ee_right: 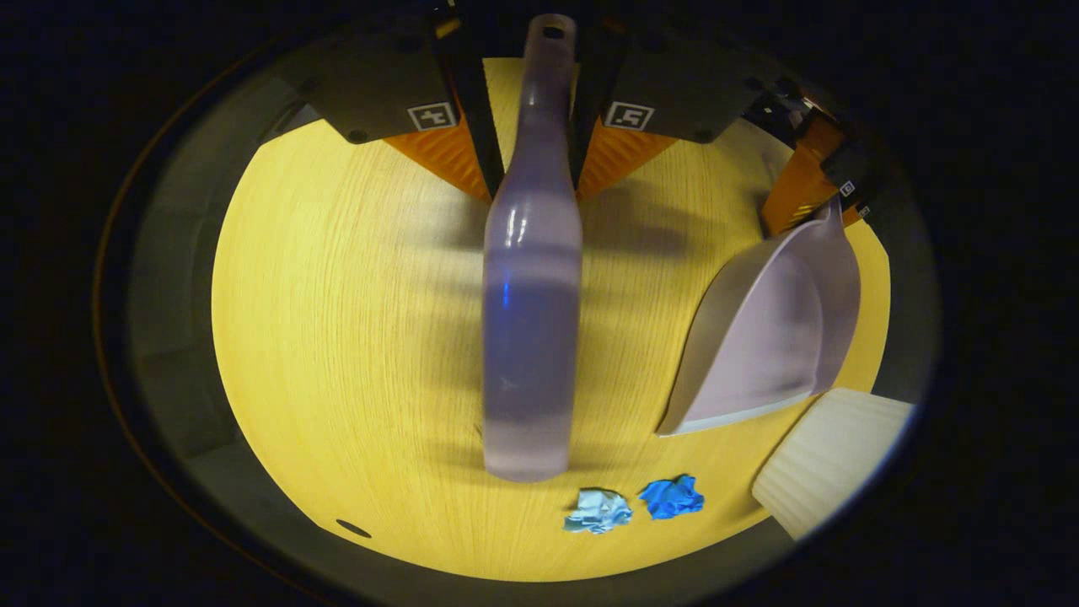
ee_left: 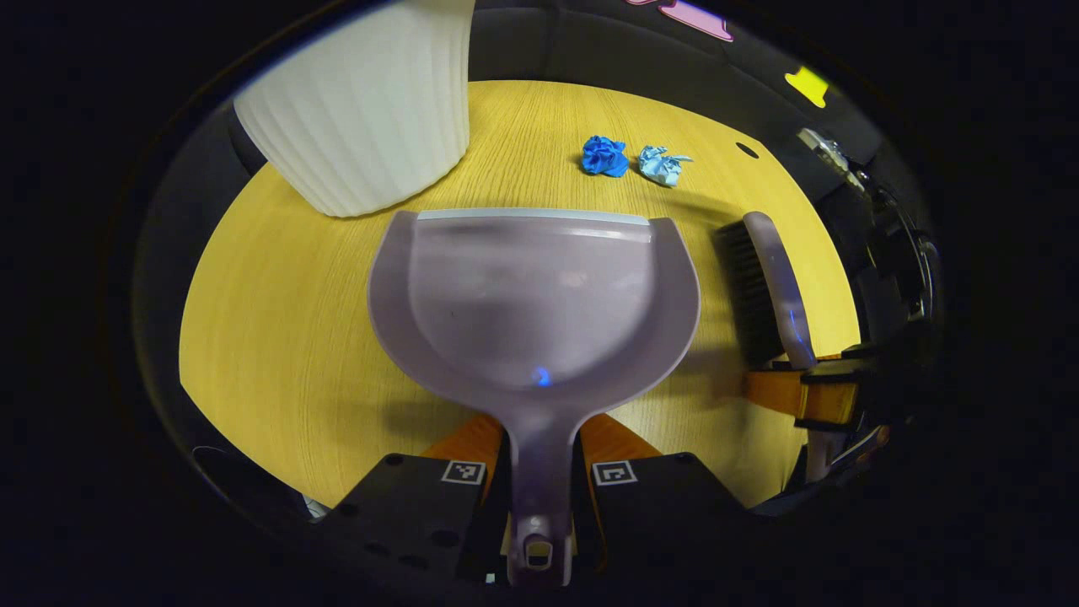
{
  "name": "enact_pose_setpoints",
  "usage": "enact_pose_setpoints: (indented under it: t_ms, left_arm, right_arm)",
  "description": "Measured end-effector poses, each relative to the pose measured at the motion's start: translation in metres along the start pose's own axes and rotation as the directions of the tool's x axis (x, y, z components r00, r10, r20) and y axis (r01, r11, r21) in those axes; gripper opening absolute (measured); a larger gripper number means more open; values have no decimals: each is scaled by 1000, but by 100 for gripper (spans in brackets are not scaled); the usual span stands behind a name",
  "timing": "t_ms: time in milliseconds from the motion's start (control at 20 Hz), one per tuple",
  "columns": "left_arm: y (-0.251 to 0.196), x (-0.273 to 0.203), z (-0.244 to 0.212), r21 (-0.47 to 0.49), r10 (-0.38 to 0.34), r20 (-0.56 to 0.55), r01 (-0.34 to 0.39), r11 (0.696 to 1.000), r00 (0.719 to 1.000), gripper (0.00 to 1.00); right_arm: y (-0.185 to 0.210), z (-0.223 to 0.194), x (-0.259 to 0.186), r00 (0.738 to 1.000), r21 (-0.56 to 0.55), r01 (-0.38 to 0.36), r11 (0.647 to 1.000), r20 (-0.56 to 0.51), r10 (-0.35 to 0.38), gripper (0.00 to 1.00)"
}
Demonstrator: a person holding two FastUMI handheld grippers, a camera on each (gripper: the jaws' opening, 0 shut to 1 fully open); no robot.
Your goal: Pick up the small broom and dustpan from the desktop, sweep the trash into the dustpan with the broom, and then empty the trash into the garbage bin.
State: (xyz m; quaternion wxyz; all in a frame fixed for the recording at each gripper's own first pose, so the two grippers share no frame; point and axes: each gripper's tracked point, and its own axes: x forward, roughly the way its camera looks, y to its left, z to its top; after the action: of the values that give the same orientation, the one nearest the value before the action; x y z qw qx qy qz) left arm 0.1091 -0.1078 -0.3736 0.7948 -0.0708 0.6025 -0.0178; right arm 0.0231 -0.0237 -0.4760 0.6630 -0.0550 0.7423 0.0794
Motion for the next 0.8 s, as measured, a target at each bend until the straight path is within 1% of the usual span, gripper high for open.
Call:
enact_pose_setpoints:
  t_ms: [50, 100, 150, 200, 250, 300, 350, 450, 500, 550, 600, 700, 800]
  left_arm:
    - [0, 0, 0, 4, 0, 0, 0, 1000, 1000, 31]
    - [1, 0, 1, 9, 1, -1, -1, 1000, 1000, 29]
    - [1, 1, 3, 15, 1, -3, -1, 1000, 1000, 30]
    - [2, 0, 2, 19, 1, -8, -1, 1000, 1000, 30]
    - [3, 0, 3, 25, 1, -11, 0, 1000, 1000, 30]
    - [4, 1, 4, 33, 4, -18, -3, 999, 1000, 29]
    - [6, 1, 4, 41, 8, -28, -7, 999, 1000, 31]
    - [10, 0, 6, 52, 19, -48, -17, 998, 999, 30]
    - [11, -1, 7, 53, 19, -52, -17, 998, 998, 29]
    - [10, -2, 9, 54, 18, -57, -15, 998, 998, 30]
    - [10, -4, 12, 57, 16, -59, -12, 998, 998, 29]
    - [11, -7, 14, 69, 15, -64, -11, 998, 998, 30]
    - [14, -9, 14, 88, 15, -80, -8, 996, 997, 30]
  right_arm:
    - [-3, 1, -3, 1000, 8, 9, 1000, -11, -9, 43]
    - [-1, 3, -4, 1000, 2, 4, 1000, -7, -4, 37]
    - [-1, 6, 0, 1000, -24, -2, 1000, -10, 2, 32]
    - [-1, 8, -2, 1000, -55, -16, 998, -8, 15, 31]
    - [-3, 9, -2, 1000, -72, -23, 997, -11, 23, 28]
    - [-7, 14, -1, 1000, -79, -22, 997, -4, 21, 29]
    - [-14, 24, 0, 1000, -78, -12, 997, 11, 13, 28]
    - [-28, 50, 2, 1000, -80, 12, 997, 12, -11, 28]
    - [-38, 70, 2, 999, -73, 38, 997, 37, -36, 28]
    - [-46, 93, 0, 997, -77, 56, 995, 61, -51, 29]
    - [-48, 115, -1, 994, -82, 60, 995, 91, -52, 28]
    - [-49, 157, -4, 990, -145, 76, 987, 129, -58, 28]
    - [-49, 187, -7, 989, -240, 100, 966, 129, -71, 28]
